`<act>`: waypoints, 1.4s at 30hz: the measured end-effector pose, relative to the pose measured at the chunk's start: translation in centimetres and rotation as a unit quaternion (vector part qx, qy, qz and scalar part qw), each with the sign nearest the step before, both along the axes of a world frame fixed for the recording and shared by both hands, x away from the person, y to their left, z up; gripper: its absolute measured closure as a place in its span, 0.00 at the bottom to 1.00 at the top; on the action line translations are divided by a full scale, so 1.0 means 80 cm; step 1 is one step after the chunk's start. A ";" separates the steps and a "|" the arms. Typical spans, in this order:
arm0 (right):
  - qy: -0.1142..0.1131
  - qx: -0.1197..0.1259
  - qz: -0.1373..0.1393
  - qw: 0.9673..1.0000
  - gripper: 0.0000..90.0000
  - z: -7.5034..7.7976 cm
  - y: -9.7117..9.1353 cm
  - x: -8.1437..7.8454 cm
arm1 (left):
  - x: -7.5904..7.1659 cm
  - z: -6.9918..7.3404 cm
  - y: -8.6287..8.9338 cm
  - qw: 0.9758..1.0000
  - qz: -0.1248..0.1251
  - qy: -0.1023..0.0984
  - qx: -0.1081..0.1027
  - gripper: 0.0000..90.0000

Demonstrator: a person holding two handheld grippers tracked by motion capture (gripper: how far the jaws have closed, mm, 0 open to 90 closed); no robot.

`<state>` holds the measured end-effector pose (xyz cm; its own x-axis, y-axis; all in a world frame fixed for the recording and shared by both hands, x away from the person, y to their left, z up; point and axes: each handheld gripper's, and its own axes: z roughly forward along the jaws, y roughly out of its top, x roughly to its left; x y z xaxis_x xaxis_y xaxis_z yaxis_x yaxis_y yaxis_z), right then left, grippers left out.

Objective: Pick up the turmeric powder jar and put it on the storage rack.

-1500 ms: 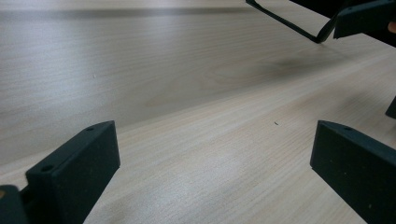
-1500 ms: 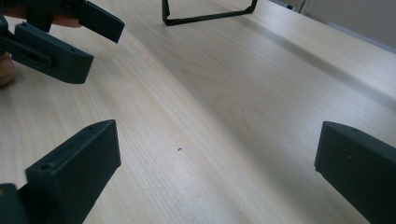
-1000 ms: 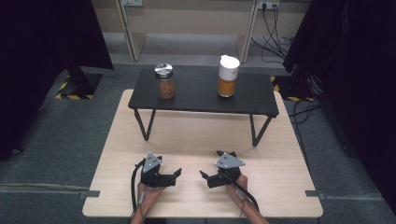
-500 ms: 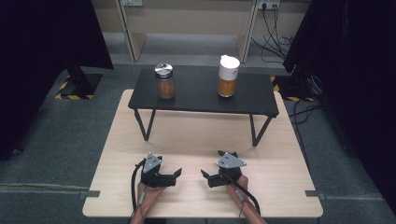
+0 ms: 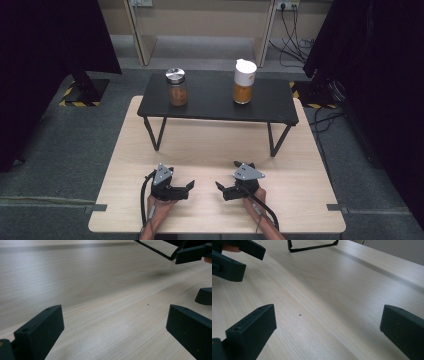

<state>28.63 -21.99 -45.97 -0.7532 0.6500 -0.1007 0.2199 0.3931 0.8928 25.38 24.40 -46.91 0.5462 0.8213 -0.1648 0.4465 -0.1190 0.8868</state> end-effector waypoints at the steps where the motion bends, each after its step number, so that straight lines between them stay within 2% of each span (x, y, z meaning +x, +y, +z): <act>1: 0.000 0.000 0.000 1.000 0.00 0.000 0.000 0.000 | 0.000 0.000 0.000 1.000 0.000 0.000 0.000 0.01; 42: 0.008 0.005 -0.002 1.000 0.01 0.000 -0.002 0.002 | 0.001 0.001 0.000 1.000 0.000 0.002 0.000 0.01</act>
<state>28.81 -22.17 -45.99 -0.7517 0.6544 -0.0825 0.2355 0.3832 0.8931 25.43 24.40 -46.87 0.5448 0.8219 -0.1667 0.4503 -0.1190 0.8849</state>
